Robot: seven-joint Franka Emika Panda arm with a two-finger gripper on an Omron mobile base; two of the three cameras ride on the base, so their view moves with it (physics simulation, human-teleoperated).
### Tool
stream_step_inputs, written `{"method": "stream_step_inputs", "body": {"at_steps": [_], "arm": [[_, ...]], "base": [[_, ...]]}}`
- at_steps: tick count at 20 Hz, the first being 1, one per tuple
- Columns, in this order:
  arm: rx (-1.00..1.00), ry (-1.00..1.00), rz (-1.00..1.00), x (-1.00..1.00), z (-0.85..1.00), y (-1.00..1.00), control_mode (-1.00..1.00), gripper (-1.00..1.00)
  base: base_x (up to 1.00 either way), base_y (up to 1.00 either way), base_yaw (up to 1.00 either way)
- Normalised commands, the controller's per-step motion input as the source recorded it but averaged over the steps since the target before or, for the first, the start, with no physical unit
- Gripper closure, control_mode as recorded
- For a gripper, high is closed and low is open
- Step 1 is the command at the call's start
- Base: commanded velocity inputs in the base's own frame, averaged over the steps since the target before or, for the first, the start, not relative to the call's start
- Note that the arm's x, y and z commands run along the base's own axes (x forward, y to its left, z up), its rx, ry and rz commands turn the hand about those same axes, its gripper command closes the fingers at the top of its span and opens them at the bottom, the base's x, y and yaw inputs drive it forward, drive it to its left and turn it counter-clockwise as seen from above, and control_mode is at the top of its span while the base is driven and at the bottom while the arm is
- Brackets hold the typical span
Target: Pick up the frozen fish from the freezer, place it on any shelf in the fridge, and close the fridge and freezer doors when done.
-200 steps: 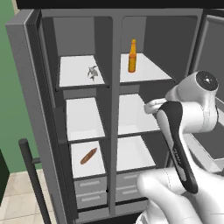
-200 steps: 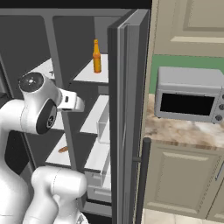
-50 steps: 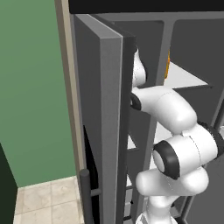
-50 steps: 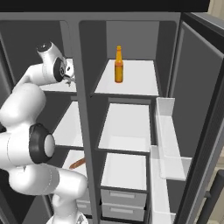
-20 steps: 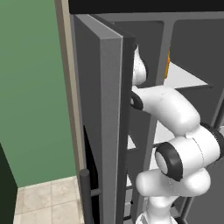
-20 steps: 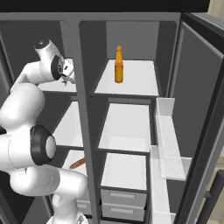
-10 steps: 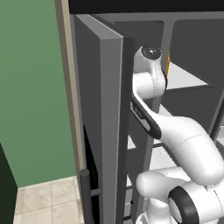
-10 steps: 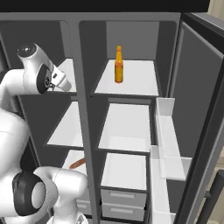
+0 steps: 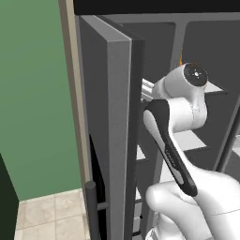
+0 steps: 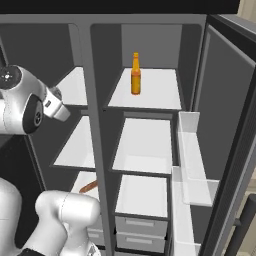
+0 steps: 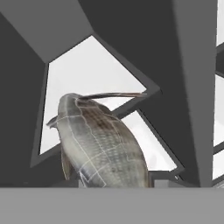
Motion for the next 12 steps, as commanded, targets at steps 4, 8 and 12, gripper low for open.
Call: {"method": "stream_step_inputs", "body": {"at_steps": [4,8,12], "arm": [[-0.01,0.11,0.02,-1.00,0.27,-0.30,-1.00,1.00],[-0.11,0.28,0.01,-1.00,0.00,-0.43,-1.00,1.00],[-0.22,0.37,0.00,-1.00,-0.58,-0.73,-1.00,1.00]], "base": [[0.00,0.00,0.00],[0.00,0.00,0.00],[0.00,0.00,0.00]]}}
